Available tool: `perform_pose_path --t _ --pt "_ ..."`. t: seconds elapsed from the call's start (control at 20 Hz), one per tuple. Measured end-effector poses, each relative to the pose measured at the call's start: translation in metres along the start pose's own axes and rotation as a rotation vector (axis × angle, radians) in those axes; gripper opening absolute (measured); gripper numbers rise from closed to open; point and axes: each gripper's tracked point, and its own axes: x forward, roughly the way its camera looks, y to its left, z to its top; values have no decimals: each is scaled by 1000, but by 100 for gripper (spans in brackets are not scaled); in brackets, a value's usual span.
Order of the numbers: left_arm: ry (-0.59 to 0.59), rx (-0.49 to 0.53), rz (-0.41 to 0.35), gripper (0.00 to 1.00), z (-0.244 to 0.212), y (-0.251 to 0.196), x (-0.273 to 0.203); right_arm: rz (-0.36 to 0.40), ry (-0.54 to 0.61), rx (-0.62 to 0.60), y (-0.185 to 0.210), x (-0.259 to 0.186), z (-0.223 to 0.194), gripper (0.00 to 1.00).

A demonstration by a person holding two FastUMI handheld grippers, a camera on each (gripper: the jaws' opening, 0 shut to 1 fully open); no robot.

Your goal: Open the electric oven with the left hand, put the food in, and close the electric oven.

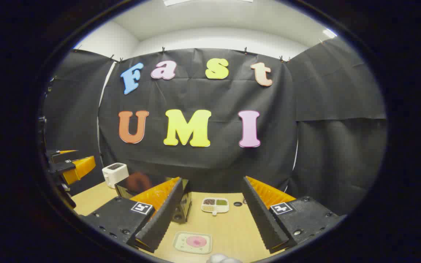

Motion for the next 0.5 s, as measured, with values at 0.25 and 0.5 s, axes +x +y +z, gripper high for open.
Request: perform_pose_path --t 0.25,0.5 --pt "3 -1 -5 96 -4 -2 5 -5 -2 -2 -1 0 3 100" --pt "2 -4 -25 96 -7 -11 12 -13 -4 -8 -5 0 4 100"
